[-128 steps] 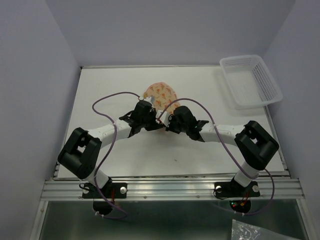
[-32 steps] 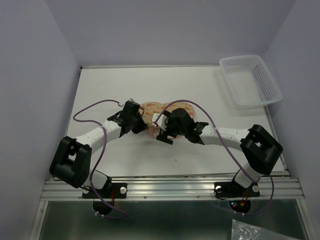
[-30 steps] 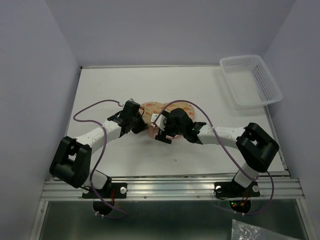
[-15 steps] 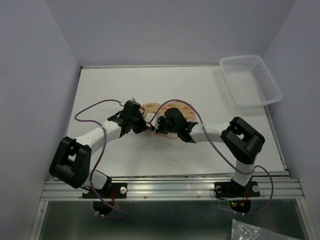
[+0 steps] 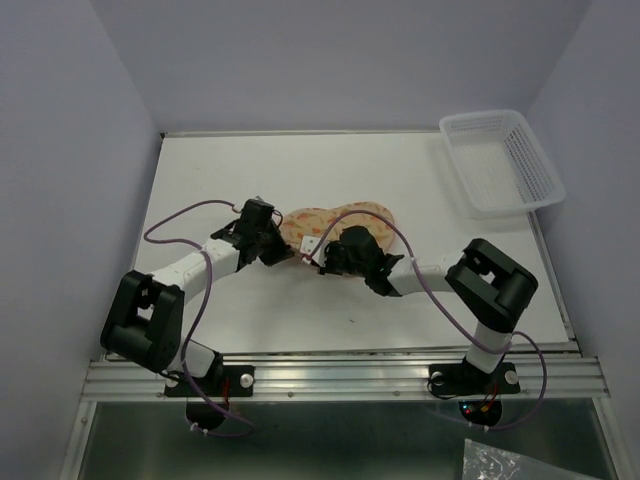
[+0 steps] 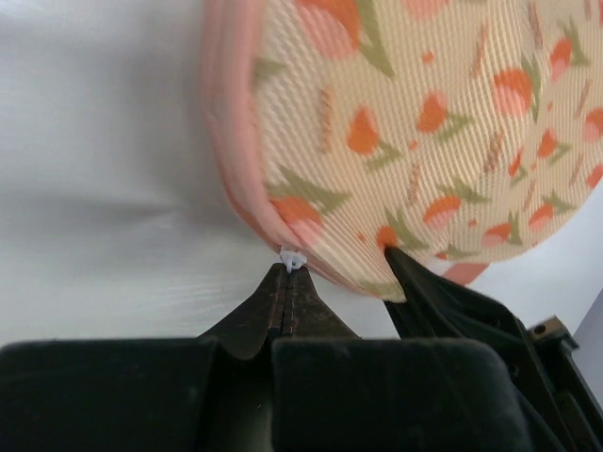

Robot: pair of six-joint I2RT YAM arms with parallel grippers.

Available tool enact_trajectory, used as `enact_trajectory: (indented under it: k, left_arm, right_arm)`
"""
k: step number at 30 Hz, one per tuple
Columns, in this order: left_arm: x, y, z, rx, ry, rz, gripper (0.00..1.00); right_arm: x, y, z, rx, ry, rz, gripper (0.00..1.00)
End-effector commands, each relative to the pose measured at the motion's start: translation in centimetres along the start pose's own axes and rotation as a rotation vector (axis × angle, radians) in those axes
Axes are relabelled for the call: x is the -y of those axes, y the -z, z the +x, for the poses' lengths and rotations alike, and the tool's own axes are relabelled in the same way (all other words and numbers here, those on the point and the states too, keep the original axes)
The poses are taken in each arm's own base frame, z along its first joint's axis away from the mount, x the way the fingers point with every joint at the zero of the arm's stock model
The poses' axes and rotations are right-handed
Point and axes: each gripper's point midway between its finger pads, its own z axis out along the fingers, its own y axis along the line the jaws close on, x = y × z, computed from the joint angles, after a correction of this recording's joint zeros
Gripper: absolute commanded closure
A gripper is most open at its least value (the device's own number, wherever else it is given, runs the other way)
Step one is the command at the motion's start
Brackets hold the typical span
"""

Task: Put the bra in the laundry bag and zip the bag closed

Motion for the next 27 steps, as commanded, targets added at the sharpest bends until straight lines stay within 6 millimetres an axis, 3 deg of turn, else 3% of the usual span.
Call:
enact_trajectory:
  k: [1,7,16,21,27]
  left_arm:
    - [-2.5,-0.2,-3.2,0.084,0.054,-0.066,1.0]
    - [-4.5,-0.8,-6.4,0.152,0.093,-0.112,1.0]
    - [-4.8,-3.9,-9.3,0.156,0.066,-0.152,1.0]
    - [-4.5,-5.0,-11.5,0.184,0.071,-0.148,1.0]
    - [-4.0,-4.7,-12.1,0.189,0.033,-0.127,1.0]
  right_arm:
    - [1.7,2.0,-2.6,0.069,0.019,0.087,0.98]
    - [0.4,3.7,-2.6,0.09,-0.027,0.056,0.99]
    - [-2.1,5.8,-2.3,0.122,-0.04,-0.024,0.99]
    - [-3.4,7.6,-3.3,0.178,-0.066,-0.07,0.99]
    - [-3.8,8.0,-0.1,0.062,-0.11,-0.031,0.99]
